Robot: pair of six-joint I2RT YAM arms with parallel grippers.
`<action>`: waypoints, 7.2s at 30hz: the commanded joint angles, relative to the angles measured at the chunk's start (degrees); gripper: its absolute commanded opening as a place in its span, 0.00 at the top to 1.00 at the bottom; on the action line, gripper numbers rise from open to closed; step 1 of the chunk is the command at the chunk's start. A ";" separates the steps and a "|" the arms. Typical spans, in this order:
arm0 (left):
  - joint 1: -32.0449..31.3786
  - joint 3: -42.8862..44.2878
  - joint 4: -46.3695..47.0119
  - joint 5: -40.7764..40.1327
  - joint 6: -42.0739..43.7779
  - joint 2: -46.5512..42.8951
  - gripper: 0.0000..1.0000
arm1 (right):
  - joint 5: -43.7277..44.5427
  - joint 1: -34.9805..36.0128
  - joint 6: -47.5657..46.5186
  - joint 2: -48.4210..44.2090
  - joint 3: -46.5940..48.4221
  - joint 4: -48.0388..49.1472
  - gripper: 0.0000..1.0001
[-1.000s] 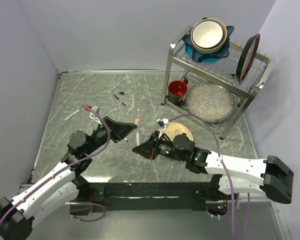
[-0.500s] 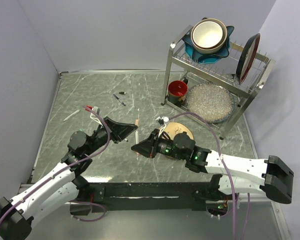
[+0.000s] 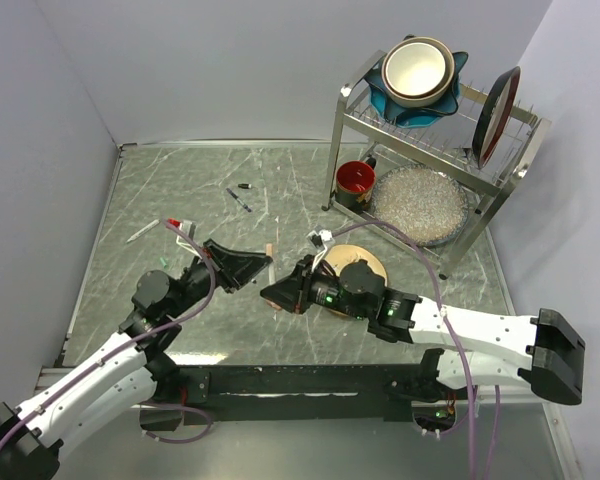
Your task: Insert the pens into the pen caps
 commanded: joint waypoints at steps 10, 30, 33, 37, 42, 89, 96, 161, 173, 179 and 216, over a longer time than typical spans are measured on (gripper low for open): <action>-0.76 5.99 -11.67 -0.12 9.91 -4.53 0.25 | -0.44 -0.62 -6.53 -3.47 -0.73 7.37 1.00; -0.76 25.35 -23.46 3.66 19.95 11.65 0.37 | -2.20 -0.61 -7.41 -5.50 -2.66 6.23 1.00; -0.76 25.44 -22.75 3.83 19.69 12.17 0.43 | -2.02 -0.61 -7.50 -5.76 -2.93 6.05 1.00; -0.76 24.91 -21.96 4.62 19.16 12.18 0.62 | -2.29 -0.61 -6.63 -6.03 -3.02 6.05 1.00; -0.76 22.54 -19.68 10.50 16.88 11.74 0.99 | -2.03 -0.70 -4.25 -7.25 -1.97 8.25 1.00; -5.59 5.82 -13.60 14.39 5.44 13.93 0.99 | -6.94 -15.38 -16.28 1.35 23.09 8.34 1.00; -5.42 22.34 -28.19 3.93 13.44 18.57 0.99 | -11.78 -15.38 -15.76 -0.05 15.55 7.02 0.94; 11.63 50.58 -53.33 -28.68 6.60 61.40 0.51 | -4.14 -15.20 -10.14 -28.26 -4.68 -14.69 0.01; 13.13 37.67 -60.11 -30.27 -10.36 49.36 0.54 | 2.10 -15.20 -6.71 -29.50 -4.08 -20.30 0.00; 13.13 32.65 -56.07 -28.34 -11.60 50.67 0.54 | -1.23 -15.20 -9.26 -28.26 -2.75 -21.29 0.00; 11.11 29.48 -46.67 -22.11 -2.03 60.08 0.99 | -4.40 -15.12 -8.11 -24.84 -3.10 -18.91 0.05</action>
